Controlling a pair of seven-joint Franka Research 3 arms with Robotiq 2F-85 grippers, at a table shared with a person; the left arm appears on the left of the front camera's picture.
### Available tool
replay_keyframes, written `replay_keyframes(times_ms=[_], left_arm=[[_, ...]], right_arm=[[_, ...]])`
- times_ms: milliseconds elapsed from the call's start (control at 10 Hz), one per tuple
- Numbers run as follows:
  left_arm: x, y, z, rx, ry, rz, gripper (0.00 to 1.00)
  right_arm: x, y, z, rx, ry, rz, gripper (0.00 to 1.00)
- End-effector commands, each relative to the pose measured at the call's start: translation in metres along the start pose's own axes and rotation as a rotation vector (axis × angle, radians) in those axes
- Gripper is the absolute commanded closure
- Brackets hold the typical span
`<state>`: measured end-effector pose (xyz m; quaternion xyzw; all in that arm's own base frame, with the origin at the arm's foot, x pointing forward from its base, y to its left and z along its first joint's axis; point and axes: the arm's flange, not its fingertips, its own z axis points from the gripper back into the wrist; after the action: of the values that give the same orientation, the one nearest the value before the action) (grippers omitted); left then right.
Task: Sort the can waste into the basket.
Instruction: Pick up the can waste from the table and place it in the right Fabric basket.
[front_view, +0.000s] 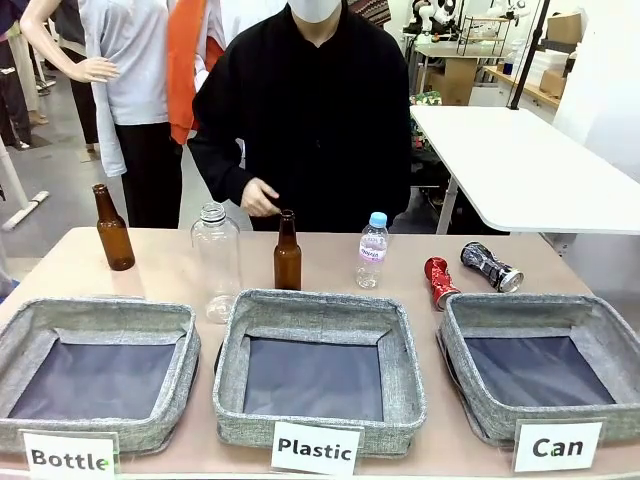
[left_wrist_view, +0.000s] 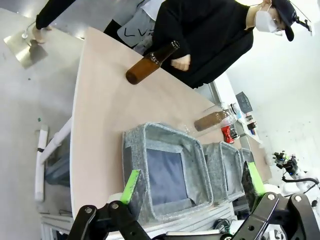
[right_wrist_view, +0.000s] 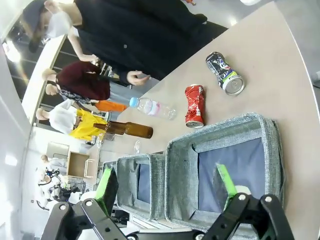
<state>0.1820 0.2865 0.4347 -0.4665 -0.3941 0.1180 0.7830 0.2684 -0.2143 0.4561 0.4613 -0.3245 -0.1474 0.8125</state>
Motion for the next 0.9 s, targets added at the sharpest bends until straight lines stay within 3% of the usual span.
replay_keyframes(times_ms=[0, 200, 500, 700, 800], left_arm=[[0.001, -0.003, -0.001, -0.007, -0.004, -0.02, 0.0], [0.001, -0.003, -0.001, -0.007, -0.004, -0.02, 0.0], [0.001, -0.003, -0.001, -0.007, -0.004, -0.02, 0.0], [0.001, -0.003, -0.001, -0.007, -0.004, -0.02, 0.0], [0.001, -0.003, -0.001, -0.007, -0.004, -0.02, 0.0]], right_arm=[[0.0, 0.0, -0.001, 0.0, 0.0, -0.001, 0.0], [0.008, 0.054, -0.04, -0.192, 0.059, 0.173, 0.0], [0.02, 0.148, -0.151, -0.55, 0.211, 0.419, 0.0], [0.0, 0.182, -0.243, -0.81, 0.297, 0.615, 0.0], [-0.014, 0.184, -0.267, -0.828, 0.313, 0.677, 0.0]])
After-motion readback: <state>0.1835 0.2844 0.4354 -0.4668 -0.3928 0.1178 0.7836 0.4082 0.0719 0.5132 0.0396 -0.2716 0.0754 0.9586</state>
